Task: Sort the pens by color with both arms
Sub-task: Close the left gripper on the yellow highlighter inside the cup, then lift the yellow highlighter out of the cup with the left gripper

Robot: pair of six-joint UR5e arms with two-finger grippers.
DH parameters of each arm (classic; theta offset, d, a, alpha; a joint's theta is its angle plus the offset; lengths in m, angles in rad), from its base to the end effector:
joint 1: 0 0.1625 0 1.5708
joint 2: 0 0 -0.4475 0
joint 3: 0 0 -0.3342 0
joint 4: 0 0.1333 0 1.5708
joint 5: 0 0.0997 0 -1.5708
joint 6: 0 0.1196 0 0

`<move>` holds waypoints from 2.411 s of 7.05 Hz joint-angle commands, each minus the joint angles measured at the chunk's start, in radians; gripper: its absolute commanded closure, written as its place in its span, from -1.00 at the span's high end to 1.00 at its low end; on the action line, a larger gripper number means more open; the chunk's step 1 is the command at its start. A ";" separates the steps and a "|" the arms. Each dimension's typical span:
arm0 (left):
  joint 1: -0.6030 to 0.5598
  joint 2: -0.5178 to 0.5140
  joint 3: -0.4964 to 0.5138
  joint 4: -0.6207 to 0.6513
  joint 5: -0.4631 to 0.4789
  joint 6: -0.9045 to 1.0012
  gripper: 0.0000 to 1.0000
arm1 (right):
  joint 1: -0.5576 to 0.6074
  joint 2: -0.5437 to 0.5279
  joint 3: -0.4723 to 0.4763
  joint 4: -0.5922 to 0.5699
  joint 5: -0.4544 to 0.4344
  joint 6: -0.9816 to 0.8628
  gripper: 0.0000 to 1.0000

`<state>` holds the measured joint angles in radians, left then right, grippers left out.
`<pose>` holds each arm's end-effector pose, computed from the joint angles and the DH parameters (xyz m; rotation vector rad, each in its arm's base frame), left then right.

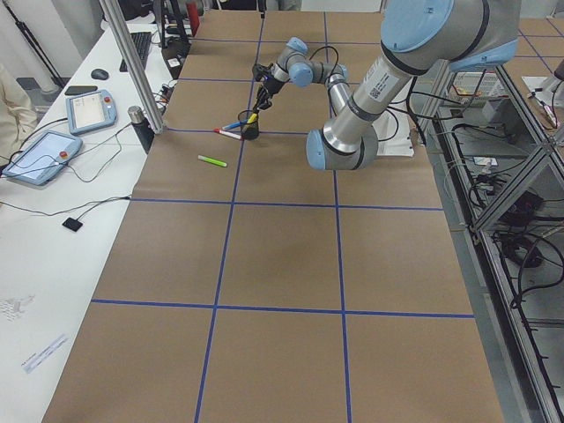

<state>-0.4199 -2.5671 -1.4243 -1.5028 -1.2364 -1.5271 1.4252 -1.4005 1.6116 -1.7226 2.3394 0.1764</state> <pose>0.6114 -0.4619 0.1646 0.4913 0.6875 -0.4845 -0.0240 -0.5092 0.6134 -0.0676 -0.7674 0.0065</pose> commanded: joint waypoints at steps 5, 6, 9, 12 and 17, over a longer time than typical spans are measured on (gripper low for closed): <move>-0.101 0.141 -0.385 0.141 -0.012 0.218 -1.00 | 0.018 -0.005 0.001 0.000 0.014 -0.002 1.00; -0.133 0.178 -0.389 0.059 -0.009 0.228 -1.00 | 0.018 -0.008 0.001 0.000 0.014 -0.002 1.00; -0.187 0.263 -0.244 -0.175 0.053 0.226 -1.00 | 0.018 -0.008 0.002 0.000 0.014 -0.002 1.00; -0.249 0.283 0.032 -0.500 0.133 0.228 -1.00 | 0.018 -0.009 0.002 0.000 0.014 -0.002 1.00; -0.199 0.375 0.102 -0.680 0.233 0.217 -1.00 | 0.018 -0.009 0.002 0.000 0.014 -0.002 1.00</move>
<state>-0.6539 -2.1895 -1.3266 -2.1697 -1.0355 -1.3037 1.4435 -1.4097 1.6134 -1.7226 2.3531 0.1749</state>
